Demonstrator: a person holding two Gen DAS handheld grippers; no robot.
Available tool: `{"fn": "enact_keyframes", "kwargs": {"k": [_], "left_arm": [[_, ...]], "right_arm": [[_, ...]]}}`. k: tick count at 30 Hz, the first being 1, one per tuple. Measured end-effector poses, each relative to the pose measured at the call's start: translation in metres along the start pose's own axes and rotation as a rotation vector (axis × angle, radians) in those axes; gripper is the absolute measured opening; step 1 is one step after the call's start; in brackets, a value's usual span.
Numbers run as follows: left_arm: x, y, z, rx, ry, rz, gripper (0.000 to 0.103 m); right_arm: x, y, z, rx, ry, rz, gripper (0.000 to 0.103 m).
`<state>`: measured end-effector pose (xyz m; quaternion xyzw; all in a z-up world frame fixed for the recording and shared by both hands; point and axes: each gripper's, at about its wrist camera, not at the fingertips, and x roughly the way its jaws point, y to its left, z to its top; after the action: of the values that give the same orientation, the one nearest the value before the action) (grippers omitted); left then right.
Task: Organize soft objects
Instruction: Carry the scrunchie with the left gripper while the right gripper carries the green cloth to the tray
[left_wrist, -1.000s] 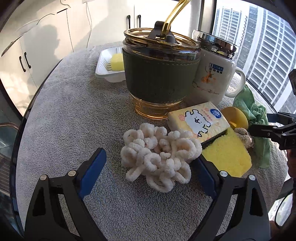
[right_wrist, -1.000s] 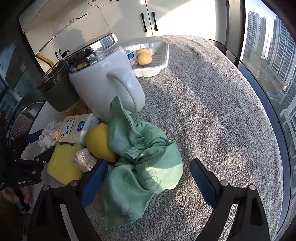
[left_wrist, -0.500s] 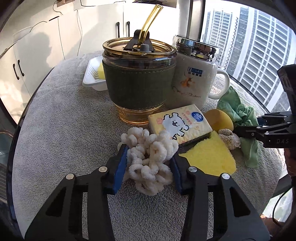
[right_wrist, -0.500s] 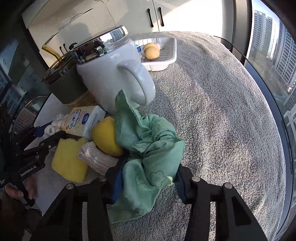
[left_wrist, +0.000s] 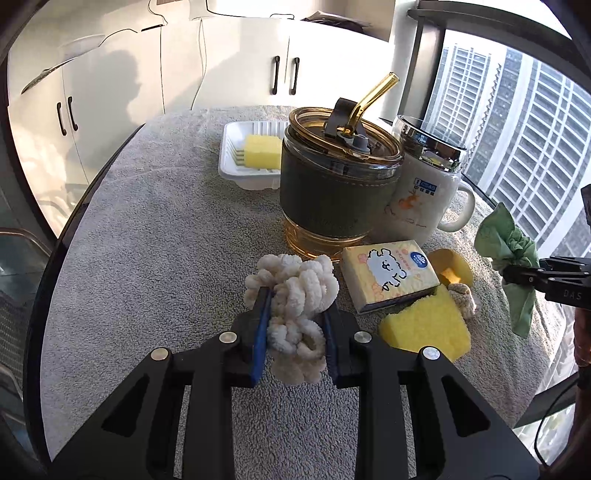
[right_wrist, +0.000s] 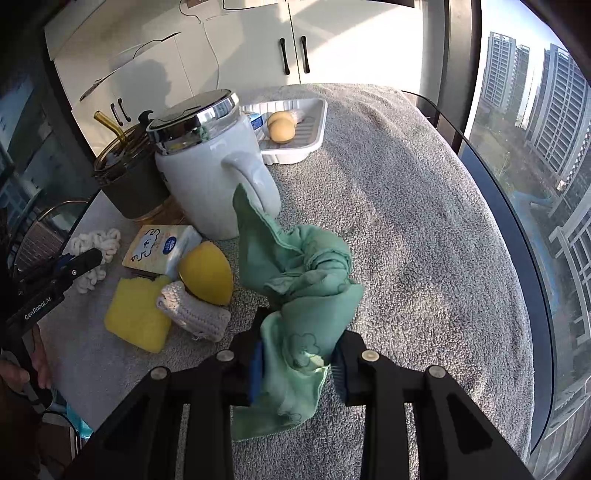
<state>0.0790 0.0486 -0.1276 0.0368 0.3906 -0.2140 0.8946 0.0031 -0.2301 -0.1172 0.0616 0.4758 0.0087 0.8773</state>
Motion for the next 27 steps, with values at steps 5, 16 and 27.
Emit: {"fn": "enact_keyframes", "kwargs": {"k": [5, 16, 27], "left_arm": [[0.001, 0.024, 0.002, -0.034, 0.003, 0.066, 0.023], [0.012, 0.084, 0.02, -0.088, 0.013, 0.217, 0.023], [0.046, 0.128, 0.063, -0.105, -0.002, 0.283, 0.023]], "right_arm": [[0.001, -0.024, 0.006, 0.038, 0.003, -0.034, 0.032], [0.019, -0.074, 0.04, 0.103, 0.009, -0.113, 0.032], [0.047, -0.095, 0.102, 0.073, 0.007, -0.132, 0.032]]}}
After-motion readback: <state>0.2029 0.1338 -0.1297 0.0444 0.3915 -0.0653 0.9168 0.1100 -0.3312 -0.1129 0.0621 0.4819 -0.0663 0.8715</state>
